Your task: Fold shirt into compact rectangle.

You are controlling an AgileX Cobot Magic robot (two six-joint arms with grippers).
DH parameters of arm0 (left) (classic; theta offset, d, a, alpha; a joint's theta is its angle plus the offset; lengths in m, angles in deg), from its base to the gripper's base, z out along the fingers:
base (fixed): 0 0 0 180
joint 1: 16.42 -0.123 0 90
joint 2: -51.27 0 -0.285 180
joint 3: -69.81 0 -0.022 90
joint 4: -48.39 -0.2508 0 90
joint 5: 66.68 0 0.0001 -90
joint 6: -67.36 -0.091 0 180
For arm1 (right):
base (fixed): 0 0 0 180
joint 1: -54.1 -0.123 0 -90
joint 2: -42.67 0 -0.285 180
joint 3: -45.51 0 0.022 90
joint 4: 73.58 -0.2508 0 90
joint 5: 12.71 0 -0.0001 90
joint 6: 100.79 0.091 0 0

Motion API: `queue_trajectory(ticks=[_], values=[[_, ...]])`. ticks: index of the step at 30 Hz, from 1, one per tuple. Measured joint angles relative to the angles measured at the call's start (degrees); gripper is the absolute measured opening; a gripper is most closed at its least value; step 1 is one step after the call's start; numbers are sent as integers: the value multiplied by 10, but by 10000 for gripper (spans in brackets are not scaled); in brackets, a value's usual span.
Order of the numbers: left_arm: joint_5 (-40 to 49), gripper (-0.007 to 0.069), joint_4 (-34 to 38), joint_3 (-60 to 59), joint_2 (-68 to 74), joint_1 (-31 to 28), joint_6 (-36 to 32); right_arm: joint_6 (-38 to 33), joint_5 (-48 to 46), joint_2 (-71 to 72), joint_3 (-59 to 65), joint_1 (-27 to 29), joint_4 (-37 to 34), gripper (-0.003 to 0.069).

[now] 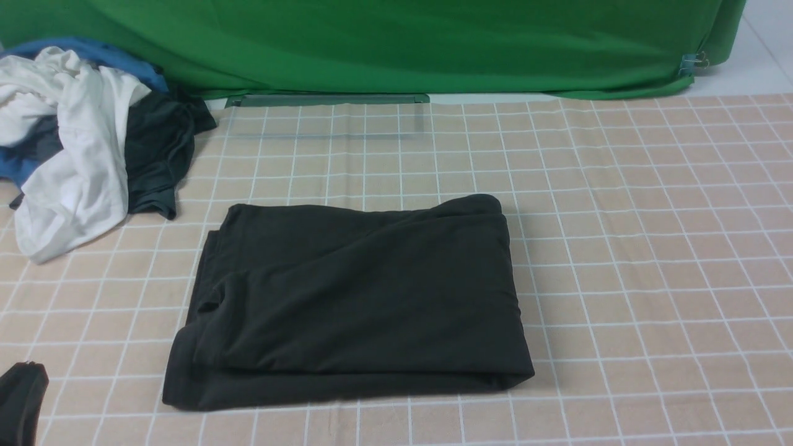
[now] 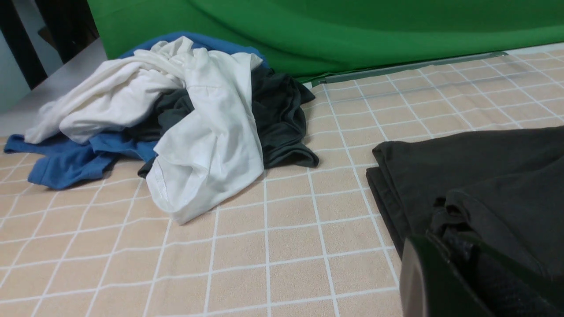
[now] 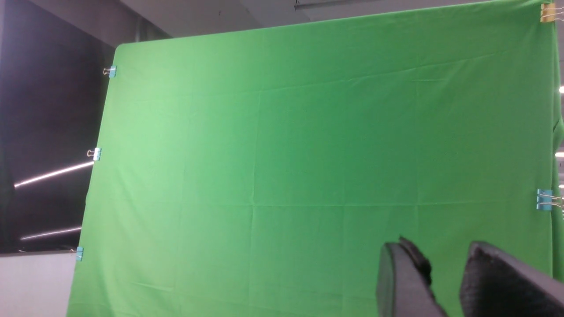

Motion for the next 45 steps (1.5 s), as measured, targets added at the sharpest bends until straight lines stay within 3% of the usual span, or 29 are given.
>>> queue_trajectory(ticks=[29,35,39,45], values=[[-6,20,-2,0,0,0,-1,16,-32,5,0,3,0,246],[-7,20,-2,0,0,0,-1,9,-176,8,54,101,0,246],[-7,20,-2,0,0,0,-1,0,-212,8,152,171,-1,246],[-8,20,-2,0,0,0,-1,-10,-246,8,195,209,-1,246]])
